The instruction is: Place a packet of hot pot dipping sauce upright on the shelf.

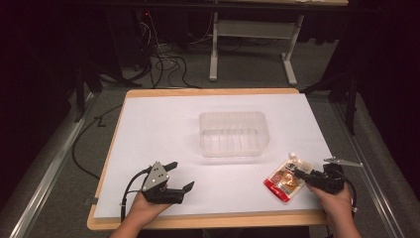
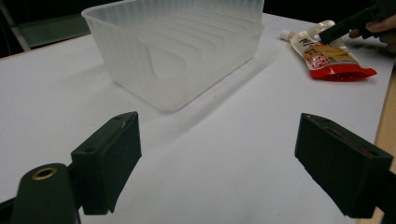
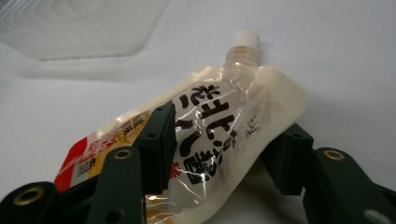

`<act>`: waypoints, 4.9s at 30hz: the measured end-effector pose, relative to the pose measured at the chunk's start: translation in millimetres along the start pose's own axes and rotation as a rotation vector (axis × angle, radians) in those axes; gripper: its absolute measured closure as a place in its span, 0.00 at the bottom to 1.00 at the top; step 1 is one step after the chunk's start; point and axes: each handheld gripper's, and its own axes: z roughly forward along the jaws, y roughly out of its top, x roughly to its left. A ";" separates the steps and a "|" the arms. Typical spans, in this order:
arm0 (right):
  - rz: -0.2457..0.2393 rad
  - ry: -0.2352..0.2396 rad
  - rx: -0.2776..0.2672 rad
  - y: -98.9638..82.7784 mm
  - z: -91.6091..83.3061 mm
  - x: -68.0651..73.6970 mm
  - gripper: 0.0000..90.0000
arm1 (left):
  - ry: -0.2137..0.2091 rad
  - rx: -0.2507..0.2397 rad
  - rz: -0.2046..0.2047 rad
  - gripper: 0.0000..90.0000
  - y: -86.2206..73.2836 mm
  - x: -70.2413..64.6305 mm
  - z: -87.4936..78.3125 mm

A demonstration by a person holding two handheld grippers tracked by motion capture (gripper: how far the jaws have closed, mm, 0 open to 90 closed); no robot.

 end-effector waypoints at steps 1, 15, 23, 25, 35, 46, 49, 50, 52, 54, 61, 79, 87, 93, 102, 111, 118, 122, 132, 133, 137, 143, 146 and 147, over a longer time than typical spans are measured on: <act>0.005 -0.002 -0.002 0.0 -0.2 -0.6 0.61 | -0.002 -0.001 -0.001 0.17 0.0 -0.2 0.2; 0.016 -0.002 0.013 1.3 -0.6 -4.1 0.95 | -0.003 0.001 0.003 0.17 0.1 -0.6 0.0; -0.048 -0.004 -0.049 8.4 -8.9 8.8 1.00 | -0.001 0.001 0.002 0.17 -0.1 -0.5 0.6; -0.057 -0.001 -0.084 10.0 -13.6 14.3 1.00 | -0.002 0.001 0.004 0.17 0.3 -1.0 0.3; -0.115 0.009 -0.217 17.1 -31.9 33.6 1.00 | 0.001 -0.001 0.006 0.17 0.5 -0.1 -0.5; -0.179 0.011 -0.313 23.0 -50.4 49.8 1.00 | 0.001 -0.001 0.008 0.17 0.5 -0.1 -0.2; -0.194 0.007 -0.343 24.4 -55.4 54.8 1.00 | 0.001 -0.001 0.010 0.17 0.5 -0.4 -0.3; -0.203 -0.008 -0.364 25.5 -57.1 57.0 1.00 | 0.000 -0.001 0.010 0.17 0.5 -0.5 -0.3; -0.213 -0.029 -0.379 26.6 -58.1 58.1 1.00 | -0.001 0.000 0.010 0.17 0.5 -0.4 -0.2; -0.217 -0.050 -0.391 27.3 -58.4 58.6 1.00 | -0.001 0.000 0.009 0.17 0.4 -0.5 -0.1; -0.207 -0.153 -0.441 27.0 -54.4 52.5 1.00 | 0.000 0.001 0.010 0.17 0.4 -0.4 -0.2; -0.202 -0.163 -0.373 15.7 -58.3 50.7 0.98 | -0.004 -0.006 0.008 0.17 0.8 0.0 -1.5; -0.190 -0.179 -0.351 15.3 -57.8 47.2 0.98 | -0.005 -0.006 0.012 0.17 1.0 0.4 -2.4; -0.193 -0.178 -0.338 15.4 -57.2 48.0 1.00 | -0.007 -0.006 0.014 0.17 1.2 0.2 -2.1; -0.157 -0.164 -0.378 16.6 -59.0 53.8 1.00 | -0.006 -0.011 0.012 0.17 1.6 0.0 -2.4; -0.142 -0.158 -0.429 21.8 -61.1 74.6 1.00 | 0.003 -0.017 0.017 0.17 1.9 0.2 -2.6; -0.153 -0.152 -0.469 26.8 -65.1 88.4 1.00 | 0.023 -0.031 0.014 0.17 1.6 0.8 -4.2; -0.144 -0.138 -0.482 29.6 -65.7 92.8 1.00 | 0.033 -0.037 0.013 0.17 0.8 2.1 -4.9; -0.142 -0.070 -0.494 35.5 -61.1 111.4 1.00 | 0.032 -0.045 0.005 0.17 1.0 5.4 -5.0; -0.143 -0.068 -0.493 36.4 -60.5 113.4 1.00 | 0.033 -0.047 0.004 0.17 1.4 5.1 -4.9; -0.137 -0.051 -0.494 41.2 -57.6 120.0 1.00 | 0.031 -0.050 0.012 0.17 3.3 2.8 -4.3; -0.127 -0.040 -0.492 47.5 -52.1 131.7 1.00 | 0.021 -0.058 0.022 0.17 5.9 -0.5 -5.3; -0.130 -0.028 -0.494 50.6 -49.2 138.0 1.00 | 0.020 -0.057 0.025 0.17 6.2 -1.2 -5.2; -0.132 -0.029 -0.495 51.6 -47.9 140.1 1.00 | 0.020 -0.058 0.025 0.17 6.3 -1.8 -5.2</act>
